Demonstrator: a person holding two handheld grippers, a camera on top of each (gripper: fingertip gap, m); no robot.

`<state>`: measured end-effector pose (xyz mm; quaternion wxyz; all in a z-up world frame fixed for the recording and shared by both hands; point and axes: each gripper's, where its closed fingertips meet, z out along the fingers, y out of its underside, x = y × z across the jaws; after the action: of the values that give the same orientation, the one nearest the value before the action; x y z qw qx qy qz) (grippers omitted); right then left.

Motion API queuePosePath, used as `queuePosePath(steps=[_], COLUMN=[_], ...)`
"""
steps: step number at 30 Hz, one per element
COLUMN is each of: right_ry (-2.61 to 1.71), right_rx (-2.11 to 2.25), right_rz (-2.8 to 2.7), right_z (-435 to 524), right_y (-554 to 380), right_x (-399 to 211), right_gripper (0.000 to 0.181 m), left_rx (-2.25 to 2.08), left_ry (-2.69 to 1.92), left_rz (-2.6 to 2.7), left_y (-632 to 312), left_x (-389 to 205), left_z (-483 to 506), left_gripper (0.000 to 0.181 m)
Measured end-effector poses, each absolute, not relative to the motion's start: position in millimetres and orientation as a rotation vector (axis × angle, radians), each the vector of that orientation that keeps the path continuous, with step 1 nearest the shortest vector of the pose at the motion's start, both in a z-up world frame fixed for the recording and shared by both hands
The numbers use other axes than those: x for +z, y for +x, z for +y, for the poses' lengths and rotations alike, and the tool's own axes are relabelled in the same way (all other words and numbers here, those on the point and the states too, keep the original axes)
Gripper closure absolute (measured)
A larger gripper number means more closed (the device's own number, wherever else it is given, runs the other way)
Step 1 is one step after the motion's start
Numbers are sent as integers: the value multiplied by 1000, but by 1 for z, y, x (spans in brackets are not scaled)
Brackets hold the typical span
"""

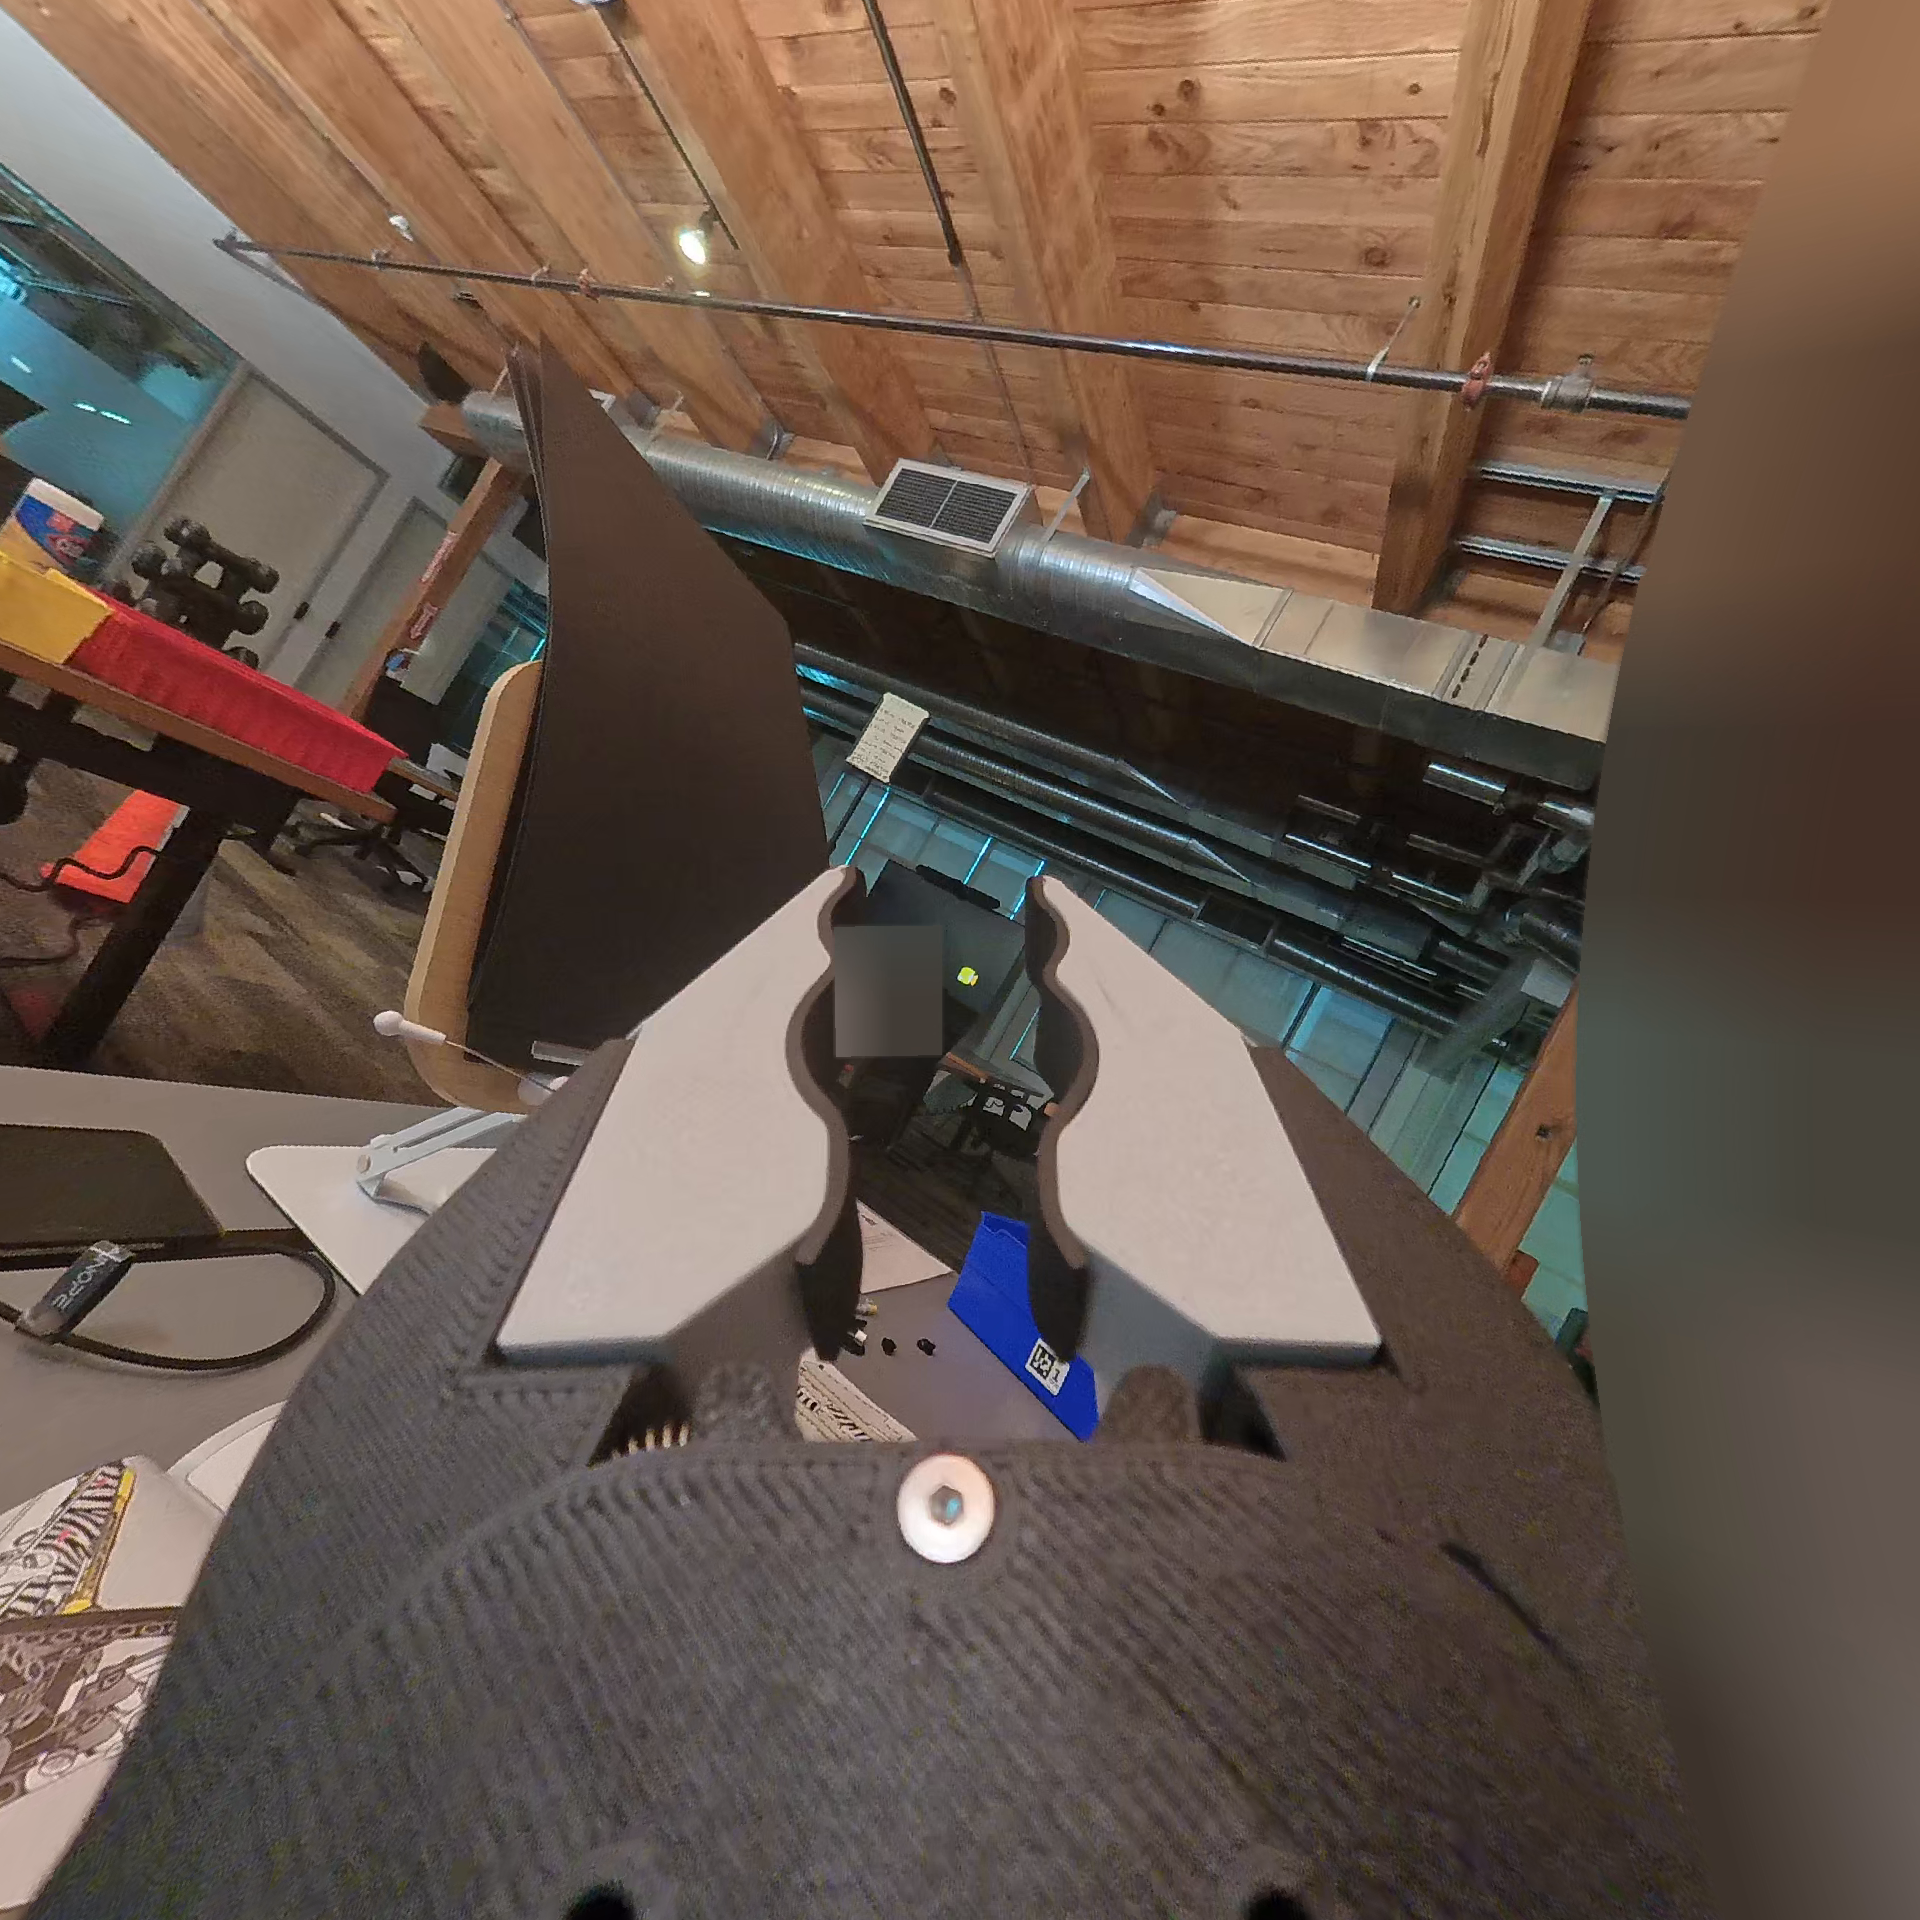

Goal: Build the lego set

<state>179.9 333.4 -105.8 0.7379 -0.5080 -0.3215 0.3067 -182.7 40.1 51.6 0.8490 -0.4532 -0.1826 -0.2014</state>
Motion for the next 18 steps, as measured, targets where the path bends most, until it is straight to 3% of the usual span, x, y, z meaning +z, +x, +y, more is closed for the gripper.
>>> queuePosePath(steps=[7, 10, 15, 18], right_ry=[-1105, -1202, -1471, -1577], right_rx=[718, 930, 941, 867], right_rz=[-702, -720, -1246, -1312], right_z=[331, 313, 240, 223], right_y=[176, 155, 88, 70], right_x=[-105, -107, -146, -161], right_gripper=[164, 133, 80, 75], left_rx=[-431, -389, -363, -390], left_ry=[-993, -1036, -1043, -1050], left_rz=[-411, -425, -436, -434], left_y=[-188, -192, -196, -194], left_x=[40, 33, 31, 29], left_z=[49, 53, 53, 55], left_gripper=[152, 152, 151, 151])
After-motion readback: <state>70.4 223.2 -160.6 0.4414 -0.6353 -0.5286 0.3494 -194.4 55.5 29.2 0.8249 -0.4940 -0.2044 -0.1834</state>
